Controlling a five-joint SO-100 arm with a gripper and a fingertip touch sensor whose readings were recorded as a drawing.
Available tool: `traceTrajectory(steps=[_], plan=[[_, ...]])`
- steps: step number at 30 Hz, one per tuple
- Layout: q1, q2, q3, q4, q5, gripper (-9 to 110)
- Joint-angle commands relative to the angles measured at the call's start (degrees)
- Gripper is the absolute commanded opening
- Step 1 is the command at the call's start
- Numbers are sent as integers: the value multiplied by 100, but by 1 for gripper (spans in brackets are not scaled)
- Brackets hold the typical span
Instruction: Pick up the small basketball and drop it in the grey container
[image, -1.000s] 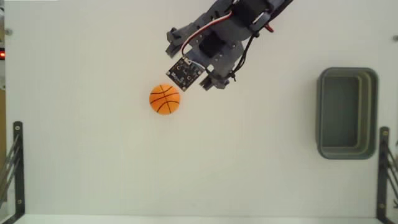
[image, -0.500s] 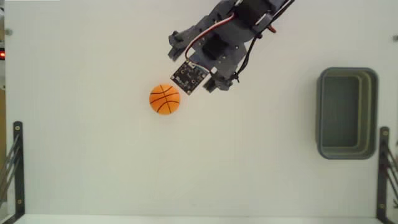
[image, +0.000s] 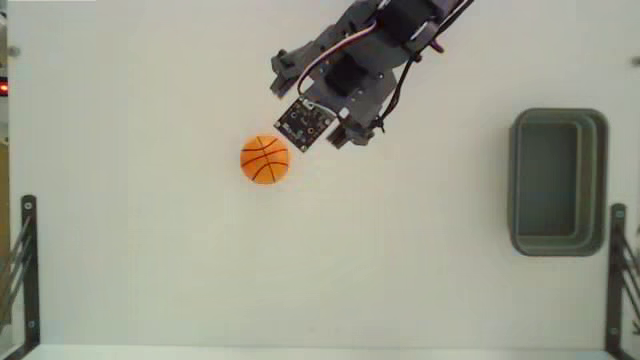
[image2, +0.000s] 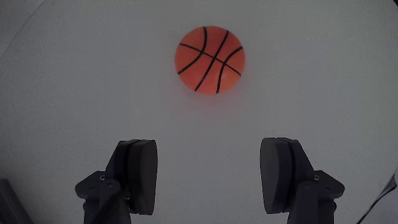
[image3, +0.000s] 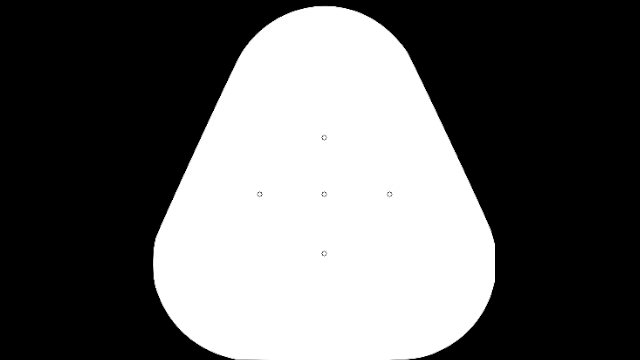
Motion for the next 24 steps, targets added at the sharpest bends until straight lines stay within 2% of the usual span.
traceTrajectory(steps=[1, 24], plan=[[5, 118, 22, -54, 26, 110], [5, -1450, -367, -1232, 26, 110]])
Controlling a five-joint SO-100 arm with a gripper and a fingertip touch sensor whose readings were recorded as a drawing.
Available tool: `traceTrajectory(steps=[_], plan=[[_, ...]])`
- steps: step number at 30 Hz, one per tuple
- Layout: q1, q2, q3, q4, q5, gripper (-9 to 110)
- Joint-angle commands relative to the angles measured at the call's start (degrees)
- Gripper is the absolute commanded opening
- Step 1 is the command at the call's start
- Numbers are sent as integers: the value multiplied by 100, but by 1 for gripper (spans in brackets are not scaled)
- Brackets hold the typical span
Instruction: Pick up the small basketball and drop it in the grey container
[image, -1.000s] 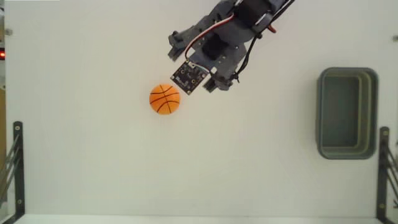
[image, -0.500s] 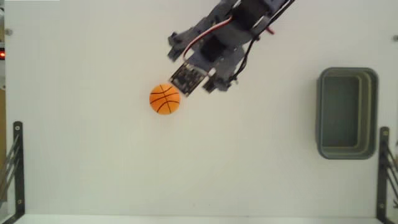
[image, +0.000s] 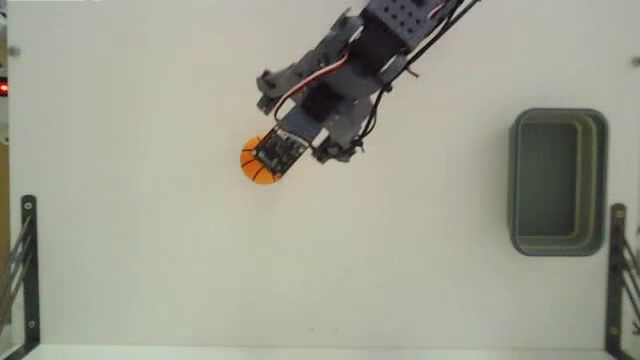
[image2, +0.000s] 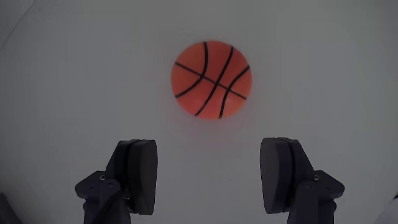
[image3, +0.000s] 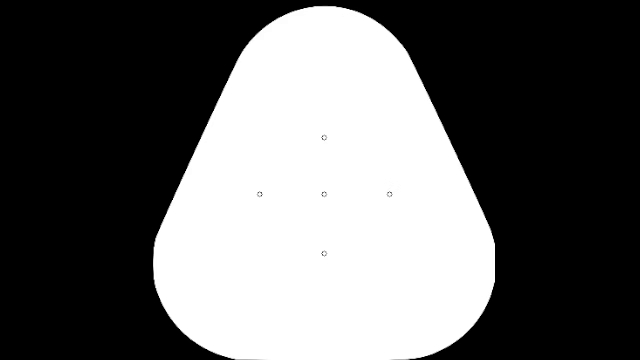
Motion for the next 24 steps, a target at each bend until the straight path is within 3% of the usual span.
traceTrajectory(steps=[1, 24], plan=[[5, -88, -354, -191, 26, 110], [5, -1528, -1100, -885, 26, 110]])
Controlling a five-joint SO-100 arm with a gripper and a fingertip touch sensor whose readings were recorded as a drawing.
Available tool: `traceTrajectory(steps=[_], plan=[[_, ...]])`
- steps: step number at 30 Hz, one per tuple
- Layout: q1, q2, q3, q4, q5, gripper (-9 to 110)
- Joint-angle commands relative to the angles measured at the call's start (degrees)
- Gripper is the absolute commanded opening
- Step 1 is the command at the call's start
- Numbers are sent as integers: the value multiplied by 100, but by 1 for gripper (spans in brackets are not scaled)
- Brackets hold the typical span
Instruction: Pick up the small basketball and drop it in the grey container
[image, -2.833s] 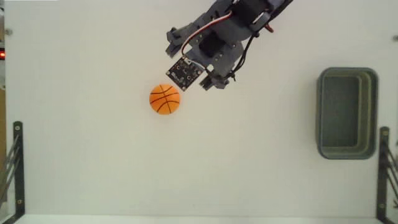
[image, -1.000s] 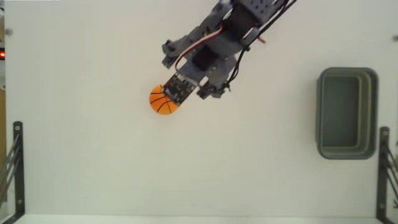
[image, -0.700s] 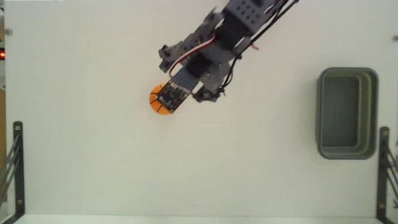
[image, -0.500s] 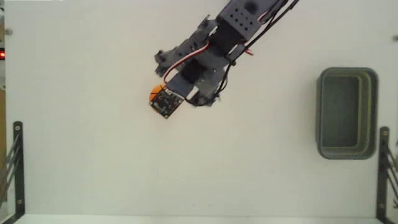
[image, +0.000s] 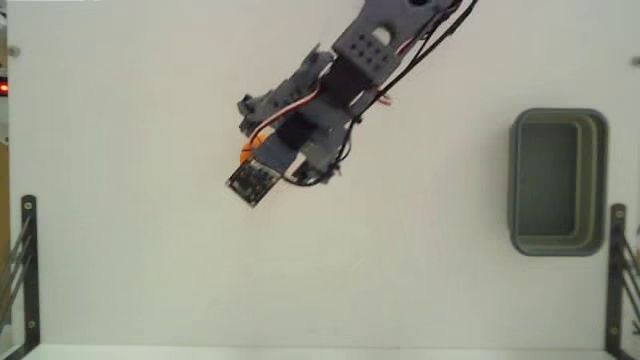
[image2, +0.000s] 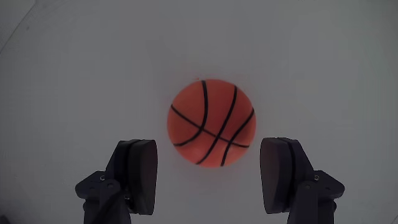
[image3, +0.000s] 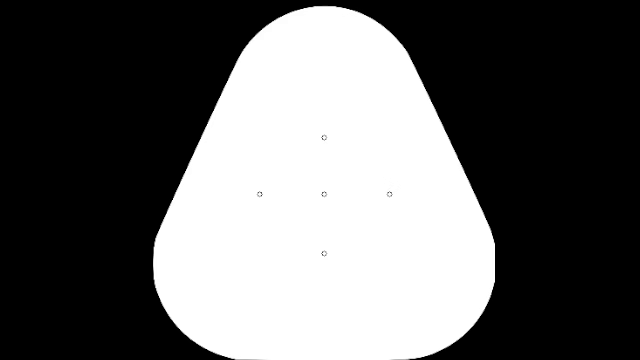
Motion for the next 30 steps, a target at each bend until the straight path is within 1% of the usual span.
traceTrajectory(steps=[1, 16, 30], plan=[[5, 10, -384, -160, 18, 110], [5, -765, -940, -379, 18, 110], [5, -765, -940, -379, 18, 110]])
